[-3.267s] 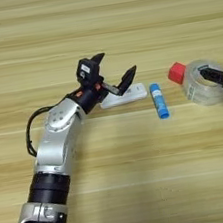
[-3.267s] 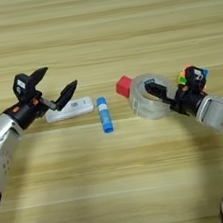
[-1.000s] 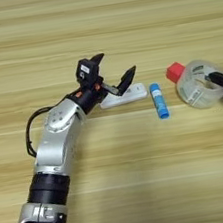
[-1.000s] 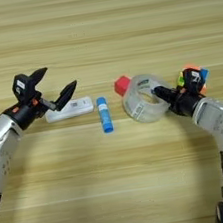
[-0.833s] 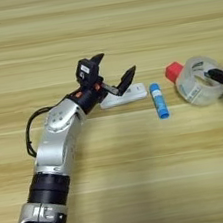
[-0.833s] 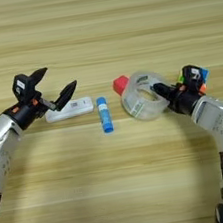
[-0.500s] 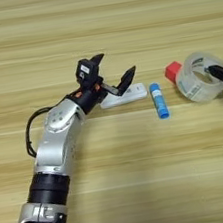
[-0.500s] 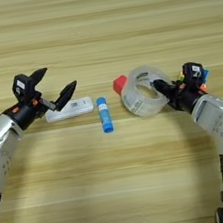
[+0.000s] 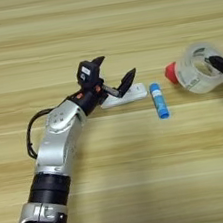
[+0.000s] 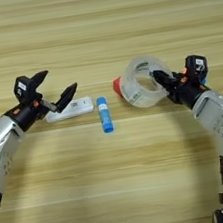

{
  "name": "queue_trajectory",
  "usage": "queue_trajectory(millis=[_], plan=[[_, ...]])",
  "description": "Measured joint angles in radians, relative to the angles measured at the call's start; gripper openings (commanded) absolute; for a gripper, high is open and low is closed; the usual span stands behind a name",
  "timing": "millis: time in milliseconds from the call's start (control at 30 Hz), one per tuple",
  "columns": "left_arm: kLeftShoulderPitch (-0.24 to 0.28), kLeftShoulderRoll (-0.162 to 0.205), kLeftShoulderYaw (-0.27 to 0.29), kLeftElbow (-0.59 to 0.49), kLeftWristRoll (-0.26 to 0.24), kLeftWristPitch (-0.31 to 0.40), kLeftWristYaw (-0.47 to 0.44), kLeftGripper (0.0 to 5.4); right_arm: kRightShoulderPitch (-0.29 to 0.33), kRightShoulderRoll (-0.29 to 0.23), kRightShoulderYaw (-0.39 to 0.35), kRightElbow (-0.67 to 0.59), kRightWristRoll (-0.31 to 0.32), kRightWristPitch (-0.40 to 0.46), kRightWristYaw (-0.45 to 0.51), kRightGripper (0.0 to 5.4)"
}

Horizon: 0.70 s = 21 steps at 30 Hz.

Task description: Move the objects on the table

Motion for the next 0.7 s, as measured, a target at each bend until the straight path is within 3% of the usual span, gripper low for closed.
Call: queue_trajectory(millis=[167,567,700], plan=[[0.000,-0.002,-0.009,0.003,0.000,0.000,-0.006,5.40,0.001,0.005,0.004,-0.037,-0.015,-0.077,-0.003,1.56],[0.000,-0.024,-0.031,0.005,-0.003,0.032,-0.033,5.40,0.001,0.021,0.067,-0.079,-0.032,-0.144,-0.002,1.56],[0.001,-0.032,-0.032,-0.027,-0.009,0.074,-0.038,5.40,0.000,0.030,0.108,-0.079,-0.086,-0.204,-0.007,1.55]])
